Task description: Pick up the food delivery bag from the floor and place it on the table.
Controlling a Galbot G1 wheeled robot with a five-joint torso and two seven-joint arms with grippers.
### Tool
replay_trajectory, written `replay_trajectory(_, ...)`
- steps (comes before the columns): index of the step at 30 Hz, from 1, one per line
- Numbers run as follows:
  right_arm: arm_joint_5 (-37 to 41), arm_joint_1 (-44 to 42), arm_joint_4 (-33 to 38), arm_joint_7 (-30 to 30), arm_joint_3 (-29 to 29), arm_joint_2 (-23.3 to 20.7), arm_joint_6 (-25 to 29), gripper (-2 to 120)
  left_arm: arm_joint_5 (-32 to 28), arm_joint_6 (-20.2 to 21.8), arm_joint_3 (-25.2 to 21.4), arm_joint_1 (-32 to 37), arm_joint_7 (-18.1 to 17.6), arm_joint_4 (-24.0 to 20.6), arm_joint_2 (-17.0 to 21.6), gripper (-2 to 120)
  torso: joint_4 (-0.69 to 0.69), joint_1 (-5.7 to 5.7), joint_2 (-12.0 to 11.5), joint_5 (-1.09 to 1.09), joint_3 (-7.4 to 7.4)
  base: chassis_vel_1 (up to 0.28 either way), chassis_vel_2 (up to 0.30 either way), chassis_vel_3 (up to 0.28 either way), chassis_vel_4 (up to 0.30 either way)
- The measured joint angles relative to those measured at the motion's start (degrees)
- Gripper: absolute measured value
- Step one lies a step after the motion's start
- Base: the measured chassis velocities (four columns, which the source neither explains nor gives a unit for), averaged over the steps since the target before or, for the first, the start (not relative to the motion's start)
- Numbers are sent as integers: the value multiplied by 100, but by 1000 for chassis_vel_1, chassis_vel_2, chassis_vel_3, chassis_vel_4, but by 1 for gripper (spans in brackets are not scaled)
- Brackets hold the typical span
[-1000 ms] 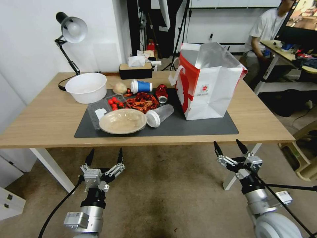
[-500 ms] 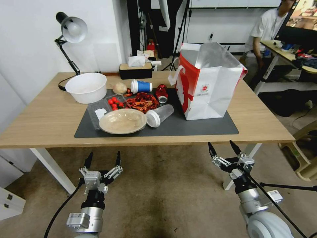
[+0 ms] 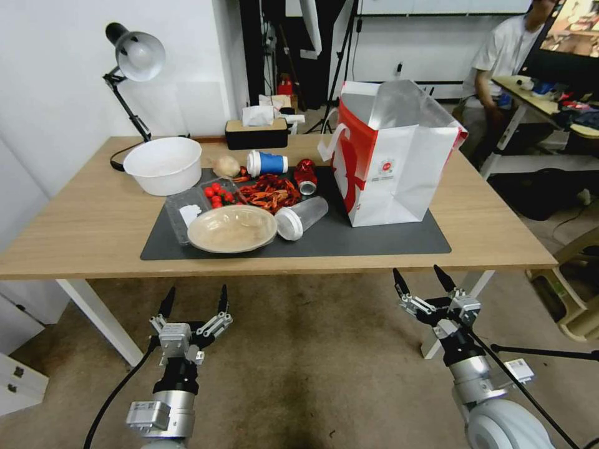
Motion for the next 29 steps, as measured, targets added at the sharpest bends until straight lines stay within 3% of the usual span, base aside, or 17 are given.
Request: replay_trajectory(29,9,1,8,7,7,-6,-1,100,-7,16,0,2,1,-12,0,100,0,0,0,0,0,0,0,0,0)
